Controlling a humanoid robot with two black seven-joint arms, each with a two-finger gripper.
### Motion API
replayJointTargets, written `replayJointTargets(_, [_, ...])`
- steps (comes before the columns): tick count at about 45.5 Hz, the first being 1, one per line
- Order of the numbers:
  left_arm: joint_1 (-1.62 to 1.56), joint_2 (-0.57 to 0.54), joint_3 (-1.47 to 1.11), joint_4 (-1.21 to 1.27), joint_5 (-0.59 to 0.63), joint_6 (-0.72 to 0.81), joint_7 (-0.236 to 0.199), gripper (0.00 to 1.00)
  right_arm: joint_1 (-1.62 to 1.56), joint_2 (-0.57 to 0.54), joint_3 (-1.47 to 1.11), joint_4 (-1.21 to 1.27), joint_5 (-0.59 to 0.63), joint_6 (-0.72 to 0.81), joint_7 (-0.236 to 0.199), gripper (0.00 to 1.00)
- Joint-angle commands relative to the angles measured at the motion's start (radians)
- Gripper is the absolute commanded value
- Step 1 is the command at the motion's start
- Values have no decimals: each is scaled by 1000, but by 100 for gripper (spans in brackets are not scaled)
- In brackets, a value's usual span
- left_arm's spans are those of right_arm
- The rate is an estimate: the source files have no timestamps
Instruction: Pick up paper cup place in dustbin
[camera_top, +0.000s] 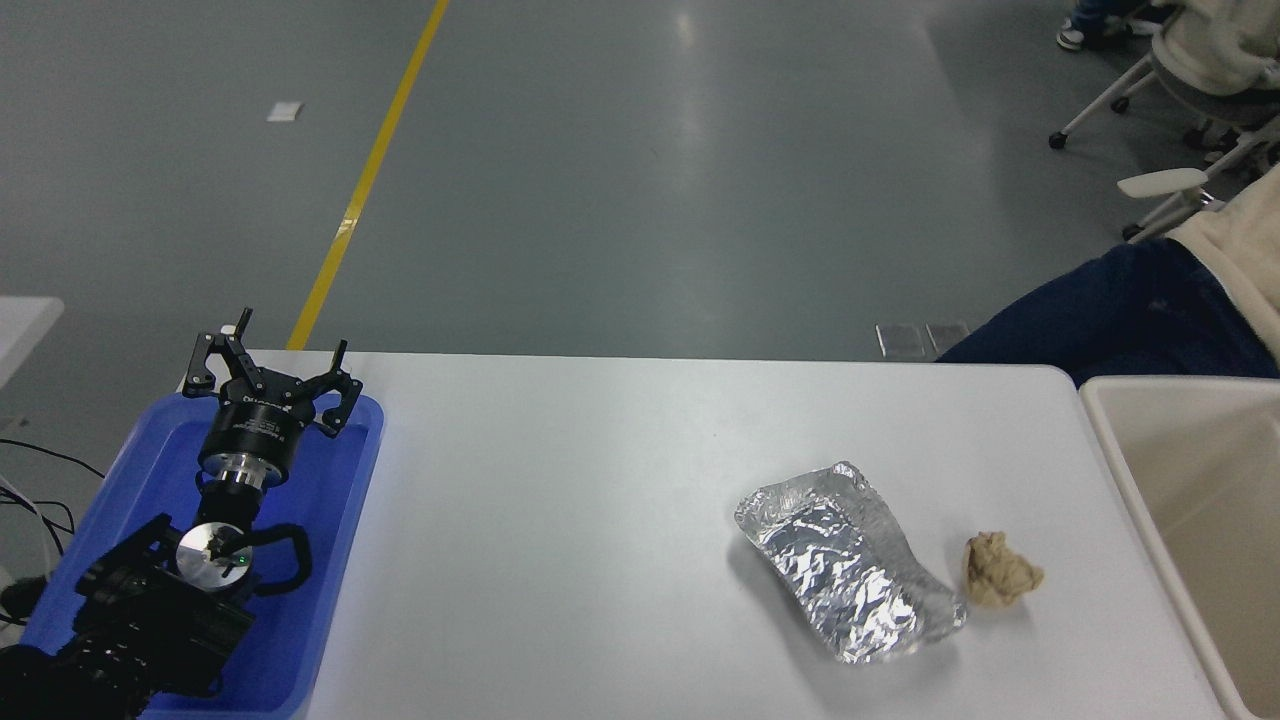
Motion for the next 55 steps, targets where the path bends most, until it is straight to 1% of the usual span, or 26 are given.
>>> replayJointTargets(1, [0, 0, 0, -1, -1, 0, 0, 100, -394, 35, 221, -178, 54, -240, -13, 0])
replayJointTargets(5, [0, 0, 0, -1, -1, 0, 0, 100, -495, 85, 247, -288, 54, -240, -31, 0])
replayJointTargets(9, [0, 0, -1, -1, -1, 0, 0, 100, -587, 104, 275, -379, 54, -238, -54, 0])
replayJointTargets(17, [0, 0, -1, 1, -1, 0, 0, 100, -733, 174, 379, -488, 56, -238, -117, 0])
replayJointTargets(22, [0, 0, -1, -1, -1, 0, 0, 100, -804, 223, 443, -543, 51, -238, -174, 0])
replayJointTargets(27, [0, 0, 0, 1, -1, 0, 0, 100, -844, 269, 453, -594, 56, -243, -205, 0])
replayJointTargets(35, [0, 0, 0, -1, -1, 0, 0, 100, -870, 306, 465, -644, 70, -272, -231, 0])
replayJointTargets(43, [0, 0, -1, 1, -1, 0, 0, 100, -874, 311, 494, -647, 64, -295, -235, 0])
replayJointTargets(44, [0, 0, 0, 1, -1, 0, 0, 100, -874, 311, 494, -649, 56, -303, -234, 12])
replayJointTargets(45, [0, 0, 0, 1, -1, 0, 0, 100, -874, 311, 492, -651, 54, -313, -234, 30])
replayJointTargets(46, [0, 0, 0, -1, -1, 0, 0, 100, -874, 311, 494, -652, 54, -329, -234, 45])
replayJointTargets(47, [0, 0, 0, -1, -1, 0, 0, 100, -874, 311, 494, -655, 54, -348, -234, 58])
replayJointTargets(48, [0, 0, -1, -1, -1, 0, 0, 100, -874, 311, 494, -658, 56, -371, -234, 66])
replayJointTargets(49, [0, 0, -1, -1, -1, 0, 0, 100, -876, 311, 494, -661, 54, -394, -234, 72])
replayJointTargets(51, [0, 0, -1, -1, -1, 0, 0, 100, -885, 315, 494, -661, 54, -444, -234, 81])
replayJointTargets(55, [0, 0, 0, 1, -1, 0, 0, 100, -893, 326, 496, -661, 54, -482, -232, 89])
